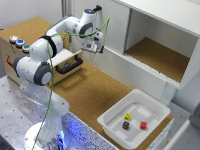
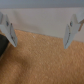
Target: Grasp the drawer handle, then close it
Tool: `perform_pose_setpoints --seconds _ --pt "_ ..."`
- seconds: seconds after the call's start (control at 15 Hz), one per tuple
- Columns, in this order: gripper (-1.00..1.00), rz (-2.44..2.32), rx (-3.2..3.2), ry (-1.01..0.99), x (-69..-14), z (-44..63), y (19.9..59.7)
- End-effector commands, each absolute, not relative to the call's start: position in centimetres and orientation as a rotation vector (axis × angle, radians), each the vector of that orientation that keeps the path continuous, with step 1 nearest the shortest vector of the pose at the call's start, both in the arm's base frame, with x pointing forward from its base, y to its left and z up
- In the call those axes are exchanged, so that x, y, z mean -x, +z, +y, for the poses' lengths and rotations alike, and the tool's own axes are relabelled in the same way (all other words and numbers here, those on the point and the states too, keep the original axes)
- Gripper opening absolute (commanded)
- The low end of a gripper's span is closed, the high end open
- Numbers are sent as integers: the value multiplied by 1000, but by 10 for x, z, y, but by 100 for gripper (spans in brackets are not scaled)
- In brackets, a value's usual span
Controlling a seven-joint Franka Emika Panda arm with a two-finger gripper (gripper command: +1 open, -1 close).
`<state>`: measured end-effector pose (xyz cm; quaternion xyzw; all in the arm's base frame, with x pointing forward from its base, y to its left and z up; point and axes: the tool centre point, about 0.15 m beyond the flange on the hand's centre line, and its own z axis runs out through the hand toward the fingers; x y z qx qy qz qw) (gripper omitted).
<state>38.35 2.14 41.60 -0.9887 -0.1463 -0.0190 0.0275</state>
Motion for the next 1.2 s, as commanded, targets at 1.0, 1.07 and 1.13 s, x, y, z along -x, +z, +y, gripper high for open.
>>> perform_pose_setpoints --seconds 1.0,1.07,1.13 --pt "-100 -84 3076 -226 -326 111 318" --pt "-100 -95 3065 -236 -329 114 315" --pt "-100 -111 3061 -238 -330 118 313"
